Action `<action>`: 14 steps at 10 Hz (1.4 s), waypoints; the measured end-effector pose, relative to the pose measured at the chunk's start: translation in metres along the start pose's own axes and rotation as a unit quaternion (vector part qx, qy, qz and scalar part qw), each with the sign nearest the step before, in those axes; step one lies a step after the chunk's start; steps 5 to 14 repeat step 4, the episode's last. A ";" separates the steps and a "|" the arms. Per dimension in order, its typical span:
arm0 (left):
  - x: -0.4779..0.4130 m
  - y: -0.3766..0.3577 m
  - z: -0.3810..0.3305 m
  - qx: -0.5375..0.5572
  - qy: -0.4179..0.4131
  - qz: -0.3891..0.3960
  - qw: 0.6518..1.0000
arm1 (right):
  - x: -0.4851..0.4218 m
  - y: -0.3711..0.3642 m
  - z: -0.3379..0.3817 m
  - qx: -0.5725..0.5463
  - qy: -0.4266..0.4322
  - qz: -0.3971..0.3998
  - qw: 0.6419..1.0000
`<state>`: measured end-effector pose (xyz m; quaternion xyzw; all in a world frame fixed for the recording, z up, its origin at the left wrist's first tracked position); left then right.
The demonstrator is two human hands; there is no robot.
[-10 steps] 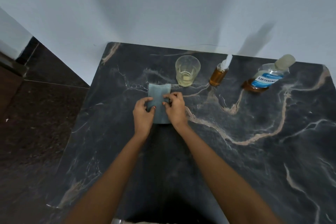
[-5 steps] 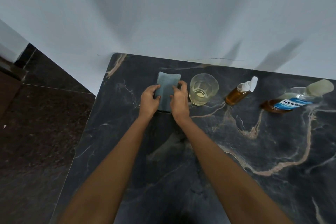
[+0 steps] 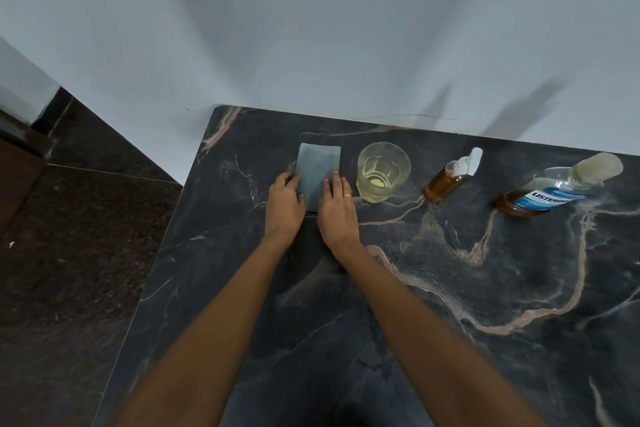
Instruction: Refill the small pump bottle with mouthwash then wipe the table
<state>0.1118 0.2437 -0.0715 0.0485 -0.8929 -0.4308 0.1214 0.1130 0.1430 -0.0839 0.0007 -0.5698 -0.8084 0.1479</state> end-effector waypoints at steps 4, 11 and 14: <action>0.075 -0.022 -0.032 -0.214 -0.104 -0.001 0.971 | 0.078 0.015 -0.032 0.002 0.033 -0.030 0.999; 0.075 -0.022 -0.032 -0.214 -0.104 -0.001 0.971 | 0.078 0.015 -0.032 0.002 0.033 -0.030 0.999; 0.075 -0.022 -0.032 -0.214 -0.104 -0.001 0.971 | 0.078 0.015 -0.032 0.002 0.033 -0.030 0.999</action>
Point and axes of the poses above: each hand's wrist, its own x-axis away from the middle knuckle, its own y-axis out of the back of the hand, z = x × y, the point moved 10 cm from there along -x, towards the middle knuckle, and after that the axes turned 3 degrees about z, right-handed, at the moved point
